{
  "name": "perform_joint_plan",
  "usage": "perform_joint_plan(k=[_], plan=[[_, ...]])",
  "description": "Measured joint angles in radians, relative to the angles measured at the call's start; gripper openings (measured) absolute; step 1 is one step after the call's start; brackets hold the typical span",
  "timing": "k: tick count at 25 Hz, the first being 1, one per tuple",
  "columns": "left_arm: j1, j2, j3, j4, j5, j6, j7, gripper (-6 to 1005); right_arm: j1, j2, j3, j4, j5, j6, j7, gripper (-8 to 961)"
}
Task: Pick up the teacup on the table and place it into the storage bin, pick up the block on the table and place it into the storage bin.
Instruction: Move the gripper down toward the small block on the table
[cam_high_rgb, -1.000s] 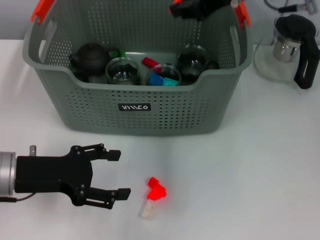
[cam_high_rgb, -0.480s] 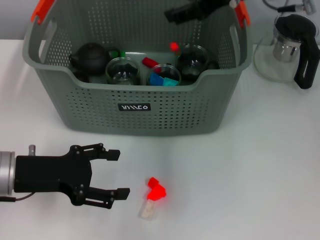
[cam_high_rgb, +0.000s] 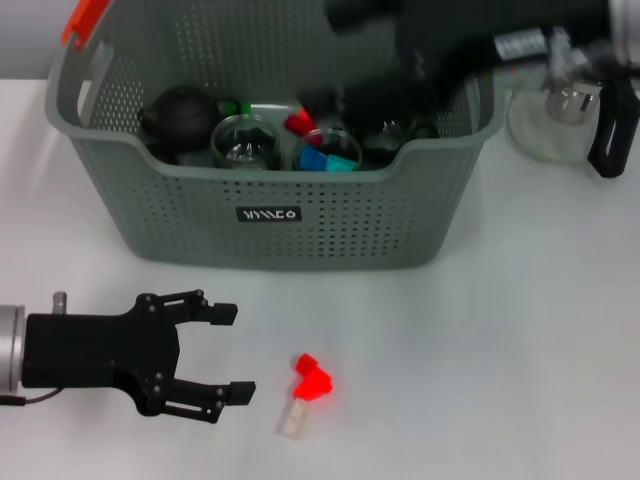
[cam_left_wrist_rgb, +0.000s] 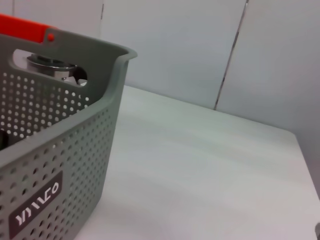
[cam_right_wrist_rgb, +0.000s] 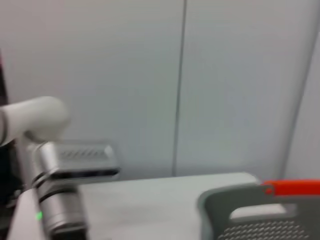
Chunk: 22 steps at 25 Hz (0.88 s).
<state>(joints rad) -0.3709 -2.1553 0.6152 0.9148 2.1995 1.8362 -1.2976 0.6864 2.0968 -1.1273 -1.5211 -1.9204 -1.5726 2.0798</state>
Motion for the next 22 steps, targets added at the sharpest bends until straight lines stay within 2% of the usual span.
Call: perform_joint_plan(k=[6,10,13,17,22], plan=[[-0.013,0.003,0.007,0.047,0.001,0.070,-0.004,946,-0.115,0.002,-0.011,0.032,0.064,-0.106,-0.098,913],[-0.030,0.004,0.033,0.097,0.002,0.133,-0.054,946,-0.162,0.002,-0.021,0.110,0.105,-0.141,-0.154,913],[-0.028,-0.001,0.095,0.165,0.002,0.155,-0.104,945,-0.170,0.002,-0.019,0.160,0.105,-0.147,-0.174,912],[-0.016,-0.011,0.229,0.260,0.014,0.153,-0.167,945,-0.166,-0.001,-0.012,0.227,0.101,-0.138,-0.204,912],[-0.044,-0.013,0.323,0.303,0.068,0.123,-0.194,946,-0.152,-0.004,0.004,0.276,0.090,-0.130,-0.218,914]])
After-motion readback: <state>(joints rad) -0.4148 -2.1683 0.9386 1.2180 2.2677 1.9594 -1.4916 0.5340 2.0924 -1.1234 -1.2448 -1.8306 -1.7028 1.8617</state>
